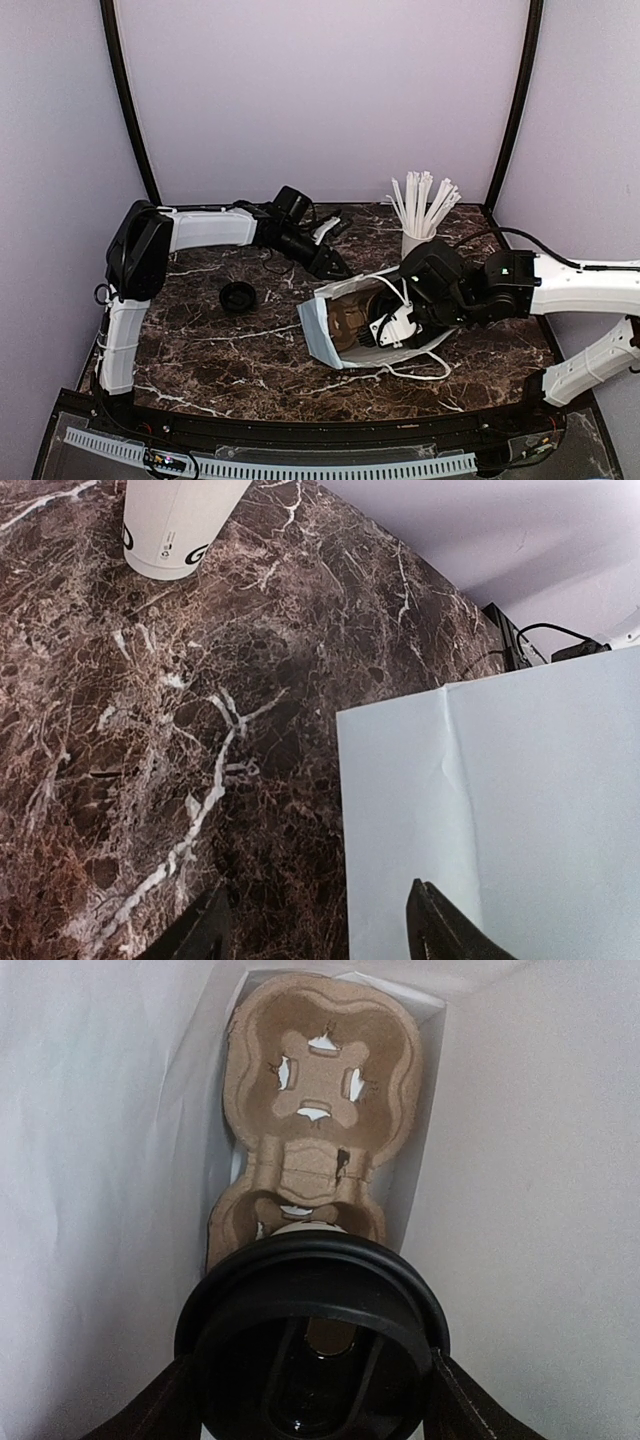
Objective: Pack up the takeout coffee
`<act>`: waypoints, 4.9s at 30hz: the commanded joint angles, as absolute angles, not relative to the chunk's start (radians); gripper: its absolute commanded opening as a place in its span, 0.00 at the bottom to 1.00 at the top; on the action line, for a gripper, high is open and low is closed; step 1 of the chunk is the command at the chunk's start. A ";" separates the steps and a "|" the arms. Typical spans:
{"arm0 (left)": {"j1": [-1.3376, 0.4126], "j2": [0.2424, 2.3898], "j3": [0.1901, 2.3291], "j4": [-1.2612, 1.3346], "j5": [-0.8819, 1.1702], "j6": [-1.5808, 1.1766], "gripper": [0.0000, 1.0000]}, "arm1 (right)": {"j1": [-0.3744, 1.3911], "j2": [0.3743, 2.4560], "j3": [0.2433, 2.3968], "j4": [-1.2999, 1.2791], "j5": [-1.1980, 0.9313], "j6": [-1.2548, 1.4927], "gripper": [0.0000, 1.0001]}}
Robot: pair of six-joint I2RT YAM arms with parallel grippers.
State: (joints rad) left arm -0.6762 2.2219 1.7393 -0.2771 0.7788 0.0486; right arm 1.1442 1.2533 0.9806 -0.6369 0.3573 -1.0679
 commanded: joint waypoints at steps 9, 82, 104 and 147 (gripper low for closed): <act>-0.679 2.263 1.751 -0.242 0.885 0.018 0.62 | 1.111 1.271 0.937 -0.505 0.349 -1.094 0.50; -0.555 1.998 1.589 -0.361 0.728 0.092 0.66 | 1.062 1.524 1.212 -0.650 0.131 -1.000 0.50; -0.554 2.007 1.577 -0.393 0.726 0.091 0.66 | 0.997 1.703 1.495 -0.939 -0.099 -0.901 0.49; -0.552 1.843 1.365 -0.345 0.747 0.121 0.66 | 0.945 1.913 1.461 -0.931 -0.078 -0.881 0.46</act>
State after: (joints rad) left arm -0.5529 1.9079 1.3880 -0.3592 0.7231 0.0986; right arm 0.9325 1.7844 1.4773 -0.8577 -0.2241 -0.8768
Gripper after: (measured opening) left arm 0.661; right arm 0.711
